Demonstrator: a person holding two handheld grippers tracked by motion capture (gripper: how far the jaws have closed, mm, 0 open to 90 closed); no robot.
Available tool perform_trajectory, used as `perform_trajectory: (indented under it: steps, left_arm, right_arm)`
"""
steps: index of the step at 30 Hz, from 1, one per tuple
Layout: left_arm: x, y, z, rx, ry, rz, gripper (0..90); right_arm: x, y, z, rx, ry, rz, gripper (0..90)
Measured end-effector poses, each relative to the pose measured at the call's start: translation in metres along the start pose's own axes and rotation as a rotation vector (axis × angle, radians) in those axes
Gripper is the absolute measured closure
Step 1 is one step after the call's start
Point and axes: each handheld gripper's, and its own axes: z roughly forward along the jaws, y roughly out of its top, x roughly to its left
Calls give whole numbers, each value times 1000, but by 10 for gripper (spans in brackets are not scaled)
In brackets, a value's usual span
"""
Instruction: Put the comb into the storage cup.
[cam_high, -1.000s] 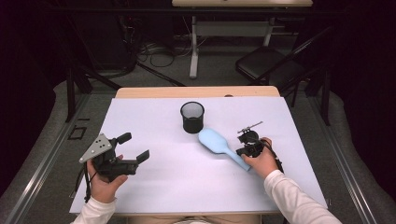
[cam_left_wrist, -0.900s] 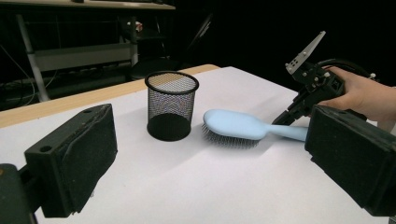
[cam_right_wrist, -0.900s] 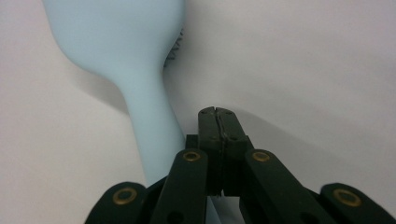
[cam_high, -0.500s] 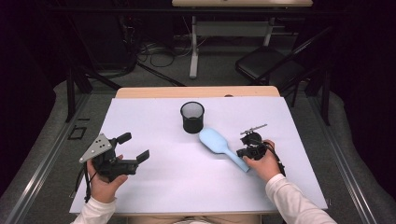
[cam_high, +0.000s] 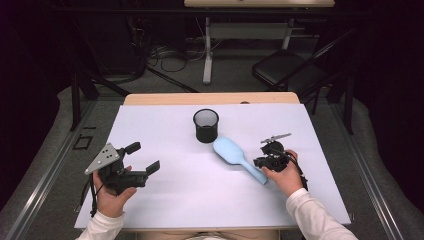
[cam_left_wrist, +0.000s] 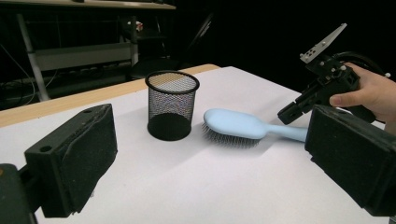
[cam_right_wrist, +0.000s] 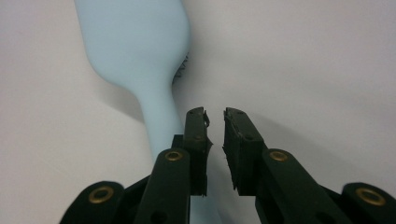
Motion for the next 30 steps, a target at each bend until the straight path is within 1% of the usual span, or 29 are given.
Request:
perform_trajectory:
  steps: [1, 6, 10, 15, 18, 20, 24, 26, 27, 30]
  left_arm:
    - [0, 0, 0, -1, -2, 2, 25]
    - [0, 0, 0, 2, -2, 3, 25]
    - [0, 0, 0, 1, -1, 2, 25]
    - [0, 0, 0, 2, -2, 2, 25]
    - [0, 0, 0, 3, -1, 2, 25]
    - [0, 0, 0, 3, -2, 1, 25]
    - [-1, 0, 0, 5, -1, 2, 25]
    - [-1, 0, 1, 7, 0, 1, 25]
    - [-1, 0, 1, 8, 0, 1, 25]
    - [-1, 0, 1, 8, 1, 2, 25]
  right_arm:
    - [0, 0, 0, -5, 1, 1, 767]
    - [2, 0, -3, 6, 12, 2, 718]
    - [4, 2, -6, 11, 22, -4, 656]
    - [6, 5, -9, 16, 28, -32, 589]
    - [6, 6, -11, 22, 35, -35, 552]
    - [5, 7, -12, 22, 30, -38, 532]
    - [5, 8, -14, 21, 30, -57, 489]
    - [5, 9, -15, 24, 49, -58, 467]
    - [5, 9, -14, 19, 54, -70, 451]
    - [7, 9, -15, 22, 41, -103, 431]
